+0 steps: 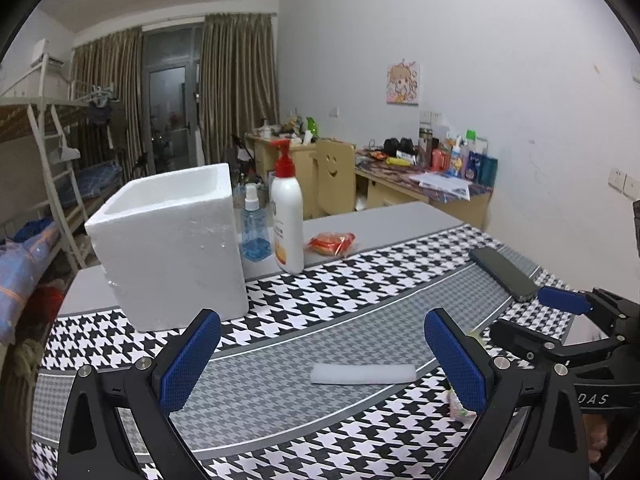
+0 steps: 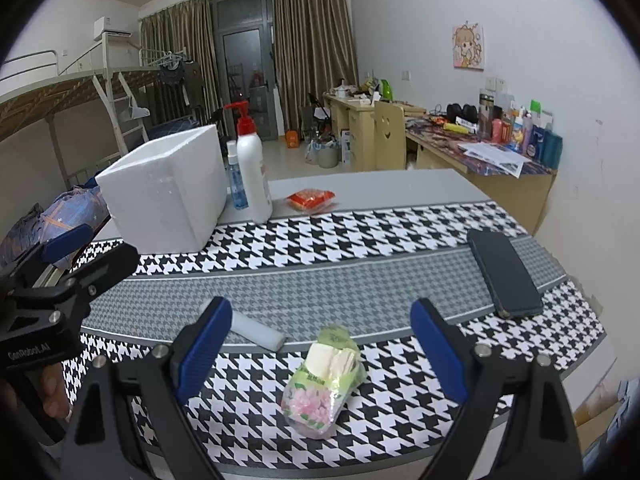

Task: Organize soft objects
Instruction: 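Lower the left gripper onto the white foam stick while the right approaches the tissue pack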

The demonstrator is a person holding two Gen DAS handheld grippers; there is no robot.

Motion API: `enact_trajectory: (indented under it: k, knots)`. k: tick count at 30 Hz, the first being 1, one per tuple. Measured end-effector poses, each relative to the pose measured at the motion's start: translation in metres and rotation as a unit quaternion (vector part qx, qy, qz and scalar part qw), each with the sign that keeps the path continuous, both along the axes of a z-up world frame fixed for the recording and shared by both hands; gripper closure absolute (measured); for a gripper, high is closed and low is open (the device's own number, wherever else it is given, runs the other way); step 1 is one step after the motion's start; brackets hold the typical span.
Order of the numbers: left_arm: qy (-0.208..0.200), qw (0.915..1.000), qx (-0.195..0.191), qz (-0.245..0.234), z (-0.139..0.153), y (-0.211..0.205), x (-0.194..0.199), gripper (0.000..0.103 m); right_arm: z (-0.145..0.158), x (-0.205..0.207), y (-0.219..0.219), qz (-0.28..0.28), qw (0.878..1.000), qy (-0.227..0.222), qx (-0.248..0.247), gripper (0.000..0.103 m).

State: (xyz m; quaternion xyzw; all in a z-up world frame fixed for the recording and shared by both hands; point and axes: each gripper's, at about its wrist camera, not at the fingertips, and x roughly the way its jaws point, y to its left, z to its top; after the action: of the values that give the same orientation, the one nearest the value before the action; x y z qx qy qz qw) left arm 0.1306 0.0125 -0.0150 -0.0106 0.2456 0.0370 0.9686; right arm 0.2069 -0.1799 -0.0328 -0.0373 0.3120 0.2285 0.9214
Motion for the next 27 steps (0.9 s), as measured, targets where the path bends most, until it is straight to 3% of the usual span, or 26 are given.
enact_trajectory:
  k: [12, 17, 27]
  knots:
    - [0.037, 0.9978, 0.031, -0.045, -0.021, -0.008, 0.022, 0.001, -0.018, 0.009, -0.005, -0.021, 0.999, 0.024, -0.011, 0.010]
    - [0.056, 0.9969, 0.008, -0.055, -0.029, -0.004, 0.032, 0.001, -0.023, 0.012, -0.006, -0.027, 0.999, 0.032, -0.013, 0.010]
    - [0.075, 0.9935, 0.028, -0.081, -0.043, -0.008, 0.053, 0.001, -0.035, 0.010, -0.005, -0.023, 0.999, 0.045, -0.018, 0.010]
